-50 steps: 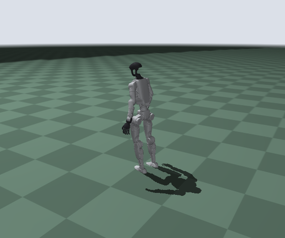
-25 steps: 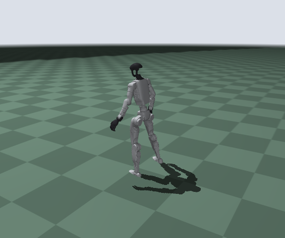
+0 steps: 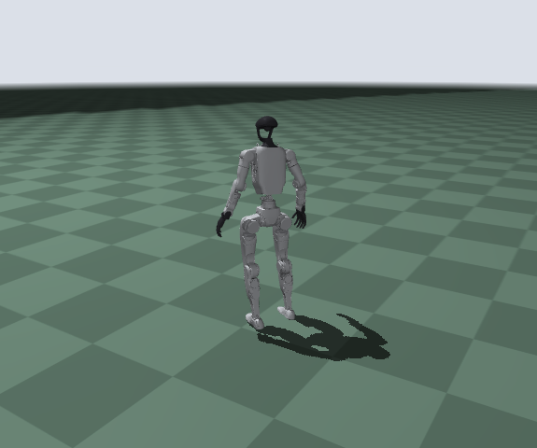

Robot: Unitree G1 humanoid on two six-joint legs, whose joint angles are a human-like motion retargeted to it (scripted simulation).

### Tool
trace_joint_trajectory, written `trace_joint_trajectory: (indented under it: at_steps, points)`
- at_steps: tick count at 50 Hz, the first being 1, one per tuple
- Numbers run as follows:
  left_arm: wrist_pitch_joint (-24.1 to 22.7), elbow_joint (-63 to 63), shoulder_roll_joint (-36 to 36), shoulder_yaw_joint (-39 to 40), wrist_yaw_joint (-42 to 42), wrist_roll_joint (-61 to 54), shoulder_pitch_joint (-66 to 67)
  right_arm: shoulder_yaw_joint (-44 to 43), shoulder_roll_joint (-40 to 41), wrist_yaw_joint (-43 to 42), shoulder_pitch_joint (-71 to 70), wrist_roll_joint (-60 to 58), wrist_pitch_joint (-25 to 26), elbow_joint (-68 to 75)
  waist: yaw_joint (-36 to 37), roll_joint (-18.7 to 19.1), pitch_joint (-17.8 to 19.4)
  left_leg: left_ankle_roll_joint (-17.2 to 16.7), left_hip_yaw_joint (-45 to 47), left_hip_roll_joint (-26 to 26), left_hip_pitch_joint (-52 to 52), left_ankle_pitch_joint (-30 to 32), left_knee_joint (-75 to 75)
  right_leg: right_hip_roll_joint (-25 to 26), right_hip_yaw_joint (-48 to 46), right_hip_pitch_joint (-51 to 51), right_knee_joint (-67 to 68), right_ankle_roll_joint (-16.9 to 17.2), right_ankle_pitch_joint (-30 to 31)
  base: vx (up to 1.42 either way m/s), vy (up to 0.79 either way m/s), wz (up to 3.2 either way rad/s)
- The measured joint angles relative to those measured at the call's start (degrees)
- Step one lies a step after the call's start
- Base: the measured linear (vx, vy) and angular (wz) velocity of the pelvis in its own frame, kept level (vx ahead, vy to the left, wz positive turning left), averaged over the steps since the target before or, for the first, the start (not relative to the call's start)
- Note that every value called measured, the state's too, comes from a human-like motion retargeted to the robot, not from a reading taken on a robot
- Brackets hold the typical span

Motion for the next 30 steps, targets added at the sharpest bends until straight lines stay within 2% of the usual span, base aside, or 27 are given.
trace_joint_trajectory:
  at_steps: [8, 13, 15, 20, 22, 23, 27, 30]
  points:
    - [-0.9, 0.8, 1.2, -0.5, 0.1, -3.8, 3.3, 7.0, 5.0, -4.0, -10.3, -2.0, 0.7, 0.8, 2.5, -3.5, 1.4, 1.9, -6.7, -2.6, -3.4, 2.6, -3.0, 5.2, 16.1, 0.6, -0.9, 0.7, 0.3, 0.10, -0.10, -1.90]
    - [-2.5, 1.2, 2.6, 0.3, 0.5, -4.7, 5.0, 11.3, 10.5, -7.8, -17.5, -4.5, 0.8, 4.6, 4.9, -6.4, 2.3, 1.5, -9.0, -1.9, -3.8, 5.3, -4.9, 8.3, 26.4, 0.4, 0.1, 1.3, -0.2, 0.10, -0.01, -2.22]
    - [-2.8, 0.9, 2.7, 0.3, 0.8, -6.2, 5.8, 12.6, 12.1, -9.6, -19.5, -4.9, 1.2, 5.4, 5.2, -6.7, 2.6, 0.5, -9.5, -1.0, -2.9, 7.6, -6.0, 9.7, 30.4, 1.3, -1.4, 0.2, 0.1, 0.08, 0.06, -1.91]
    - [-3.7, 1.1, 2.7, -2.0, 0.5, -9.0, 6.3, 15.0, 14.1, -11.5, -21.5, -4.7, 0.6, 4.6, 4.2, -7.5, 2.3, 0.1, -3.4, 2.3, -0.8, 8.4, -8.1, 12.1, 34.3, 0.0, -0.1, -1.3, -1.1, 0.05, 0.10, -1.39]
    - [-4.1, 1.4, 3.0, -3.4, 0.0, -7.9, 5.9, 15.7, 14.3, -10.9, -21.2, -4.5, -0.1, 3.8, 3.8, -8.1, 1.7, -0.2, -0.5, 3.2, -0.1, 7.7, -9.2, 11.2, 29.3, -2.3, 2.9, -1.0, -2.6, 0.03, 0.13, -1.07]
    - [-3.7, 0.9, 3.1, -4.6, -0.1, -8.1, 6.0, 16.0, 14.1, -11.1, -20.8, -3.9, 0.1, 3.4, 3.6, -7.9, 1.5, -0.8, 0.5, 3.7, 0.4, 7.9, -10.3, 10.4, 25.5, -2.8, 3.1, -2.2, -2.6, 0.01, 0.14, -0.98]
    - [-2.6, -1.0, 3.8, -6.5, -0.4, -5.1, 4.5, 16.4, 13.4, -10.0, -19.4, -2.7, 0.3, 2.9, 5.0, -7.6, 0.6, -3.0, 5.3, 5.1, 1.9, 8.0, -13.5, 4.4, 4.0, -5.7, 7.6, -4.3, -3.6, 0.02, 0.13, -1.11]
    - [-2.5, -2.7, 4.0, -6.1, -0.4, -3.7, 3.0, 15.9, 13.3, -9.1, -18.8, -2.1, 0.5, 4.4, 6.5, -7.7, -0.1, -4.3, 8.8, 5.4, 2.8, 8.1, -15.3, 1.4, -5.5, -6.4, 10.3, -4.2, -3.8, 0.03, 0.10, -1.10]
